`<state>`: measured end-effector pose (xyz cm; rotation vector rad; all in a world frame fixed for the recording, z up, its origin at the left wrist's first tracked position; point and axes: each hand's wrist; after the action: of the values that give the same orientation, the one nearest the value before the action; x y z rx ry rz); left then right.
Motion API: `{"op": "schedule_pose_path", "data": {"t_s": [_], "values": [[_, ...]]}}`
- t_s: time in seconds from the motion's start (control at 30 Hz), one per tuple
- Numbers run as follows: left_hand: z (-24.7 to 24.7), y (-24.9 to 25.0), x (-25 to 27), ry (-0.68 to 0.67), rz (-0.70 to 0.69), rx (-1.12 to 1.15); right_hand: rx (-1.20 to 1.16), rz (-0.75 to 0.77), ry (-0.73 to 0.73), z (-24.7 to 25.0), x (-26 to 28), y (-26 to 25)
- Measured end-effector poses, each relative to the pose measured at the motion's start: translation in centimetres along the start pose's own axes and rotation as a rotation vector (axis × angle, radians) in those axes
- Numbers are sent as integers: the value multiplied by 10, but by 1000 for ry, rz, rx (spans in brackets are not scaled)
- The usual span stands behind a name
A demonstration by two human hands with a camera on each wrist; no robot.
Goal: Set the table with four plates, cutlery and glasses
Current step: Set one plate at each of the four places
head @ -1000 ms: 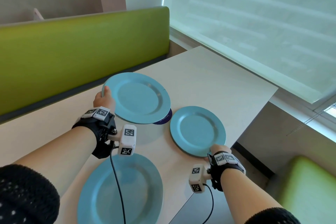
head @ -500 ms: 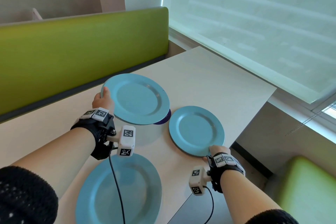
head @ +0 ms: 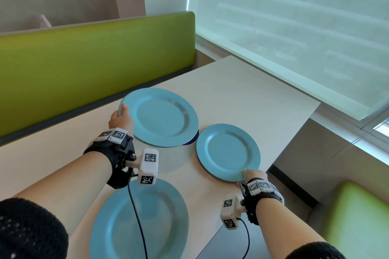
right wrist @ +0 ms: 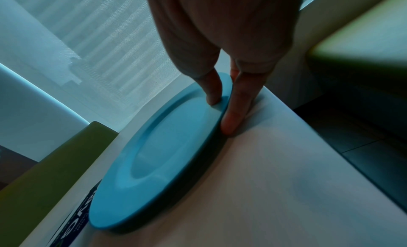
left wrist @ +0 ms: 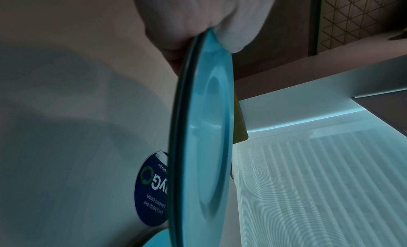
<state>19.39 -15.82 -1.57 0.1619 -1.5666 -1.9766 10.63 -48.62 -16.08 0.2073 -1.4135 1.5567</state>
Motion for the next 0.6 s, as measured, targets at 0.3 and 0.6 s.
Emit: {"op": "schedule_pose_path", "data": {"t_s": [0.3,0.6], "values": [[7,-6,4,0,0,-15,223,-93,165,0,-5,-9],[12,-12,13,17,6,3,215,-81,143,-3,-21,-4]]}}
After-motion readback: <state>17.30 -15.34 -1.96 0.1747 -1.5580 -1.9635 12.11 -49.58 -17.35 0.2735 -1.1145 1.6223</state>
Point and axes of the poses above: each hand's wrist, its own x-axis away from the middle knuckle, its own z-axis out of the back of the hand, y = z × x, and after that the axes turned 2 degrees about -z, right-handed
